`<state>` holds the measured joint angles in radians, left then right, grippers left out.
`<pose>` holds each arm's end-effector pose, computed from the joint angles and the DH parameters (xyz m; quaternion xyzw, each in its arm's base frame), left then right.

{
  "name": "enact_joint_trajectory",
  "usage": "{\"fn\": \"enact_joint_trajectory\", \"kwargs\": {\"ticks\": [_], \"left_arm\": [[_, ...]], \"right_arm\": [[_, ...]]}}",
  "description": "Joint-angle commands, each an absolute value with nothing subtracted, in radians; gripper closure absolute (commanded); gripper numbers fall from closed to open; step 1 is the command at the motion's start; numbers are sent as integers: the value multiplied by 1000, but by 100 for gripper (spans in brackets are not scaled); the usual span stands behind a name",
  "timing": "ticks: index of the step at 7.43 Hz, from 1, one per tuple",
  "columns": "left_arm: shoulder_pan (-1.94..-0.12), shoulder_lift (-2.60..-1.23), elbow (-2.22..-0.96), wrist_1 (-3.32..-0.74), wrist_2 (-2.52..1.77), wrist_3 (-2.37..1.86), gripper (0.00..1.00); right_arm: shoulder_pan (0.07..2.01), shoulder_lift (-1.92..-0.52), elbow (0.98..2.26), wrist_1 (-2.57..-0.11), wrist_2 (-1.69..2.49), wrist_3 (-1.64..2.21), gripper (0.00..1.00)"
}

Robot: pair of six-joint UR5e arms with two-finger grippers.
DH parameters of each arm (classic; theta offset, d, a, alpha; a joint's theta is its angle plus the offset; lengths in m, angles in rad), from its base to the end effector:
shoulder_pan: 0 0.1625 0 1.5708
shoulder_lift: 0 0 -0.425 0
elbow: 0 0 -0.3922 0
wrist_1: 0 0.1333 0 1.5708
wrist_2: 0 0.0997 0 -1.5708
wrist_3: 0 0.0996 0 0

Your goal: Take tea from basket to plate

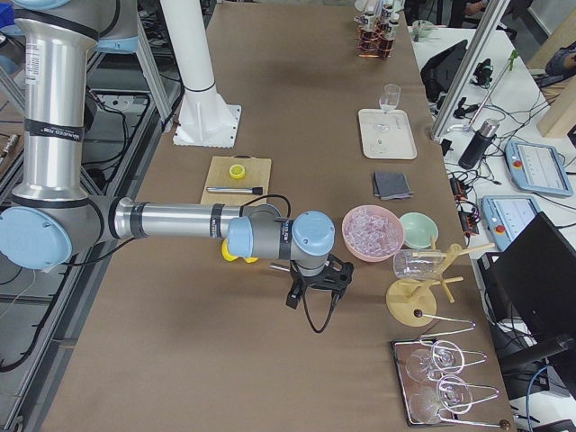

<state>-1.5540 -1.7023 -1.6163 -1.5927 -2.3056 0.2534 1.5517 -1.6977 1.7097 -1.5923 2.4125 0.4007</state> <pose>-0.0572 -0.5552 0.5675 0.1342 0.3440 0.1604 0.9154 0.0507 -0.4385 0.6467 -0.0894 -0.3987 0.1750 0.8958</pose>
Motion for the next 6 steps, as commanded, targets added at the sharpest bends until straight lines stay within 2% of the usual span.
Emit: {"fn": "enact_joint_trajectory", "kwargs": {"ticks": [1,3,6], "left_arm": [[-1548,-1778,-1563,-1588,-2256,592,3],[-1557,-1885,-1505,-1533,-2253,812,3],[-1555,-2034,-1430,-1496,-2161,1022,3]], "right_arm": [[1545,-1698,1718,-1592,2402,399,0],[1536,-1698,1726,-1592,2398,397,0],[1534,-1700,1732,-1592,2320,189,0]]}}
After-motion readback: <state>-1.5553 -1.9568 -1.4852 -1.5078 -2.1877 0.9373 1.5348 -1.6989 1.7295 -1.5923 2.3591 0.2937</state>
